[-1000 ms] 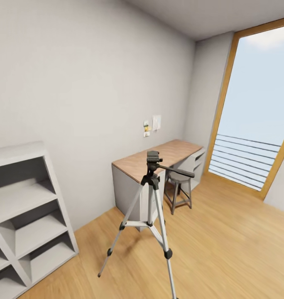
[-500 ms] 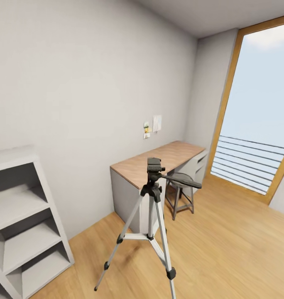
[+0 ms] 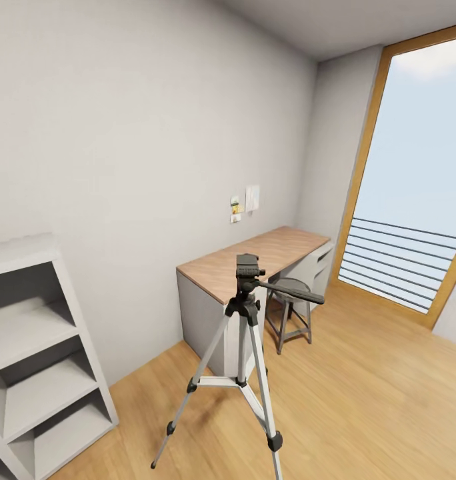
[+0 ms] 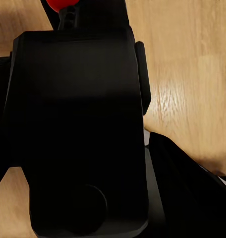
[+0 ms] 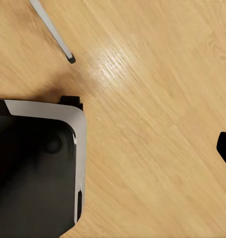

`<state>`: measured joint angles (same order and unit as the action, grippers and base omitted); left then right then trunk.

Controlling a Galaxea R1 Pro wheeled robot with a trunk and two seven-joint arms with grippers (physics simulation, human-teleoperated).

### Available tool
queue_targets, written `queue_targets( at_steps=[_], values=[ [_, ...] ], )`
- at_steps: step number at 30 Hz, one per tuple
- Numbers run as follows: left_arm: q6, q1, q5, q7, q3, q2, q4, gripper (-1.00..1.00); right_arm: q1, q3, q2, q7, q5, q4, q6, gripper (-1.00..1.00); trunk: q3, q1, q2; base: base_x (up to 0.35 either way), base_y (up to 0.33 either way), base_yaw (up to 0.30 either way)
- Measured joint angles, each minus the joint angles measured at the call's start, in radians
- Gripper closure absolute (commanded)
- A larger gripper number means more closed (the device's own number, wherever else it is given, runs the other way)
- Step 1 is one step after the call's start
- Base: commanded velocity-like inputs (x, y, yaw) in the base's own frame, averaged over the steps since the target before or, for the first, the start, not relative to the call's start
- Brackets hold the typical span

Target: Attach the digital camera to the camera tripod in the bedroom.

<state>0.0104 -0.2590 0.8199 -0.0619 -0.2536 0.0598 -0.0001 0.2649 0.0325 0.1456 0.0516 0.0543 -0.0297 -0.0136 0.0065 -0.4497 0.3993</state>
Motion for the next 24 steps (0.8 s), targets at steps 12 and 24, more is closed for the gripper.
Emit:
queue_targets(
  at_steps=[12,24],
  values=[
    [0.000,0.000,0.000,0.000,0.000,0.000,0.000,1.00,-0.001,0.000,-0.002,0.001,0.000,0.001,-0.014,-1.00,0.004,0.000,0.000,-0.001,0.000,-0.069],
    [-0.002,0.000,0.000,-0.002,0.000,-0.002,-0.001,1.00,-0.001,0.000,-0.002,0.001,0.000,0.000,-0.013,-1.00,0.007,0.000,0.000,-0.169,0.000,-0.036]
  ],
)
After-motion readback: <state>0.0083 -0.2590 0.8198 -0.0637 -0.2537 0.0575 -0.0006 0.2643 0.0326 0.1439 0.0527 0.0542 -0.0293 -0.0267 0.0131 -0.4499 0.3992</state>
